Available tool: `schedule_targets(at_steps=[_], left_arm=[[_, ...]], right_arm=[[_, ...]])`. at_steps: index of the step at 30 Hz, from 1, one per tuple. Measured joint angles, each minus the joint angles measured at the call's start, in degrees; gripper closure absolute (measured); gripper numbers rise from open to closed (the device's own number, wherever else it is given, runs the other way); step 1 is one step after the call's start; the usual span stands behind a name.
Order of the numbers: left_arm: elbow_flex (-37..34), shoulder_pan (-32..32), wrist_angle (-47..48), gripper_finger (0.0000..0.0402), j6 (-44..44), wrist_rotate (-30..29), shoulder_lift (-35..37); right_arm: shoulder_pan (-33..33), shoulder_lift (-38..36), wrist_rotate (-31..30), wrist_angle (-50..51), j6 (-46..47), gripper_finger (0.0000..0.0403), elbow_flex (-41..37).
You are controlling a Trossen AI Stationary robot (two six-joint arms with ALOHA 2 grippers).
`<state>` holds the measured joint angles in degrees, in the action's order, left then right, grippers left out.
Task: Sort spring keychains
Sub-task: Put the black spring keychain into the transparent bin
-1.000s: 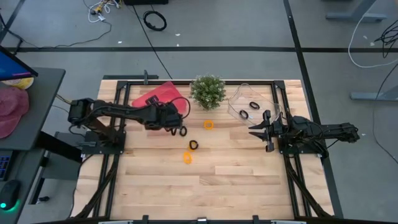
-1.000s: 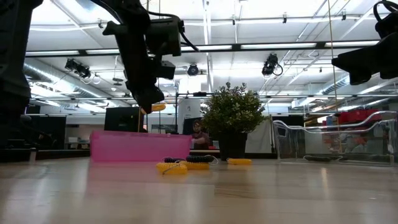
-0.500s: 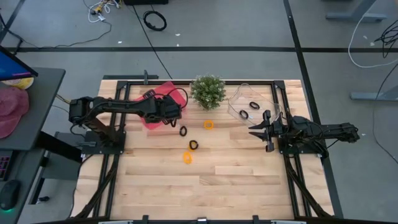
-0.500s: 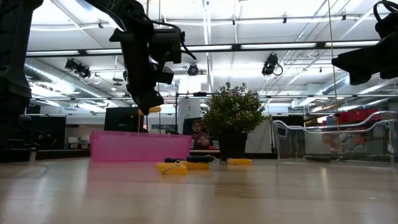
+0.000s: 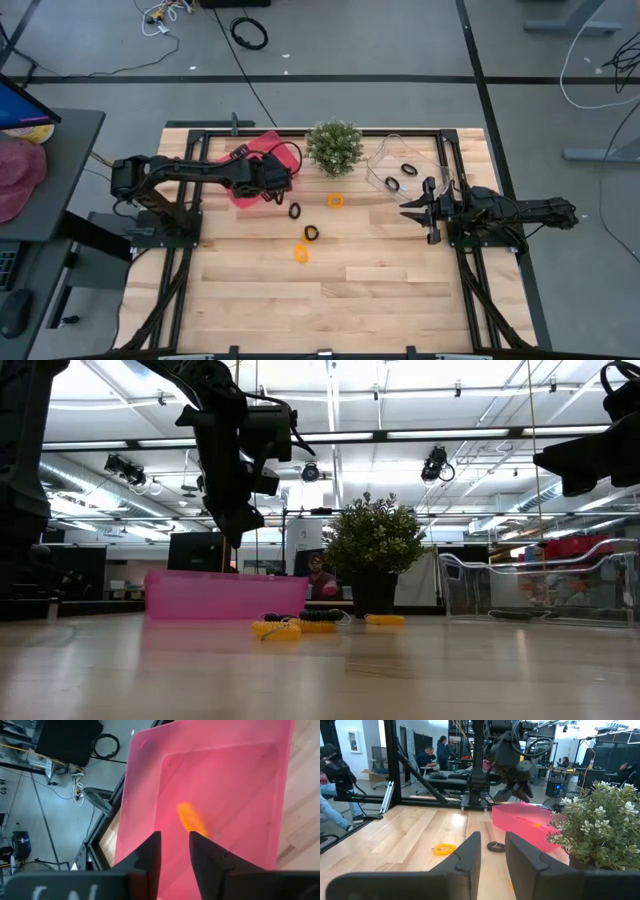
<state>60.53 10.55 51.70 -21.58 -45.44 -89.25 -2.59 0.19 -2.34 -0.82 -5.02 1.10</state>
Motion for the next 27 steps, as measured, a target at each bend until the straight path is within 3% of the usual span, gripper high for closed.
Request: schedule_targets(at_steps=[6,15,27], left_arm=[[0.00,-0.13,-0.69,0.0265,-0.25,2.07,0.00],[0.00,-0.52,-7.26,0.0259,-0.99,24.36,0.00],[0.07,-3.04,-16.74,0.0259,0.71,32.53,-2.52]], right_arm=[[-0.02,0.00,-0.01,0.02,0.00,0.0310,0.00],[0.00,0.00,-0.01,0.00,0.00,0.0310,0.00],[-0.01,-0.01,0.01,0.03,0.00,0.0310,0.00]])
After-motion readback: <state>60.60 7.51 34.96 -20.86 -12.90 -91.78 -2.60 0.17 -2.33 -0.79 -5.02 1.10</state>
